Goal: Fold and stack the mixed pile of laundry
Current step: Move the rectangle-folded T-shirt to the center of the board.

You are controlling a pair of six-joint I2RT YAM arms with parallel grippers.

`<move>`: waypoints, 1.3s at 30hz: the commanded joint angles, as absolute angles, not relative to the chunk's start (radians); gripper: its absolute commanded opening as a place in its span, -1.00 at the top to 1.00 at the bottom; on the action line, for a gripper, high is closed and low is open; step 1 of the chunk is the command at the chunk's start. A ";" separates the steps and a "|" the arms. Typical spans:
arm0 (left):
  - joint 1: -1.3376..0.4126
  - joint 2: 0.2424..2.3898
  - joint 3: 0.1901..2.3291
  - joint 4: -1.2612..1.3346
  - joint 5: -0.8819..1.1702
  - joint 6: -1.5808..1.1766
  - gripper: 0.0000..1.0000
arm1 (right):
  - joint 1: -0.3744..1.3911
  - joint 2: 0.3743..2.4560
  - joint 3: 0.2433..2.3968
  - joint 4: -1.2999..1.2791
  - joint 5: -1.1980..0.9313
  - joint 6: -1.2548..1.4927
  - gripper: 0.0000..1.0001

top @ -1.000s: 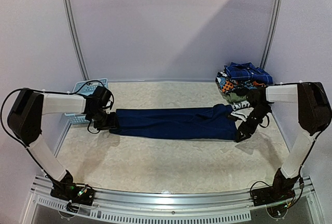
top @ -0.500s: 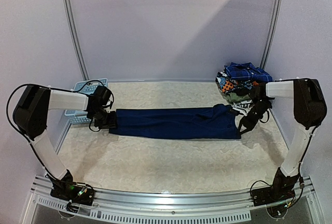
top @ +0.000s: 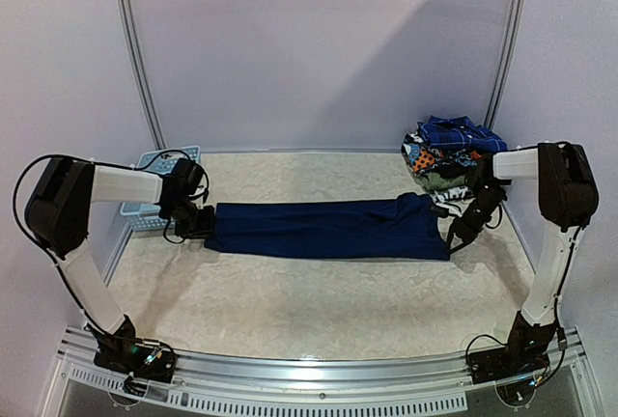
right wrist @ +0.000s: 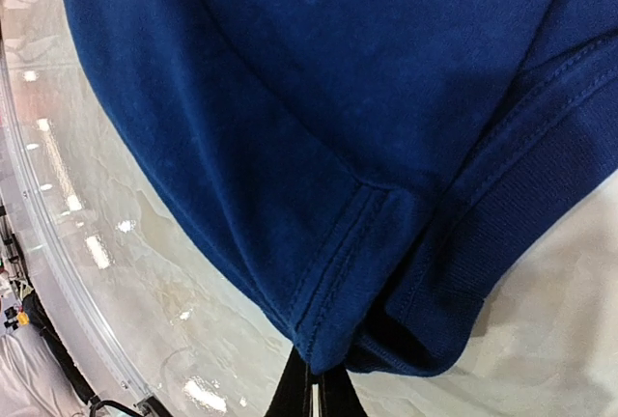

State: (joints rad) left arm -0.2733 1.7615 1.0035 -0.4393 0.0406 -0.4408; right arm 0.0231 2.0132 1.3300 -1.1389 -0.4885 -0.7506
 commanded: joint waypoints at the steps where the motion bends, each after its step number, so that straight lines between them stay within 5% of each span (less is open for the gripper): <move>1: -0.256 1.721 0.967 -0.488 0.066 -0.453 0.88 | 0.020 2.037 1.333 -1.166 -0.463 -0.763 0.99; 18: -0.257 1.456 0.730 -0.543 0.141 -0.536 1.00 | 0.020 2.011 1.294 -1.209 -0.419 -0.765 0.99; 21: -0.259 1.403 0.705 -0.489 0.130 -0.517 0.83 | 0.018 2.010 1.298 -1.197 -0.422 -0.762 0.99; 24: -0.259 1.400 0.723 -0.471 0.082 -0.529 0.28 | 0.020 2.038 1.312 -1.191 -0.435 -0.750 0.99; 26: -0.264 1.376 0.716 -0.470 0.053 -0.554 0.14 | 0.019 2.044 1.316 -1.196 -0.451 -0.741 0.99; 39: -0.297 1.240 0.508 -0.404 0.207 -0.725 -0.02 | 0.019 2.017 1.316 -1.199 -0.466 -0.731 0.97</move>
State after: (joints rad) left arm -0.2832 1.2381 0.5522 -0.4702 0.1345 -0.6537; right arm 0.0231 2.0212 1.3067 -1.1893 -0.4526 -0.7376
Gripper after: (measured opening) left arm 0.510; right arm 0.015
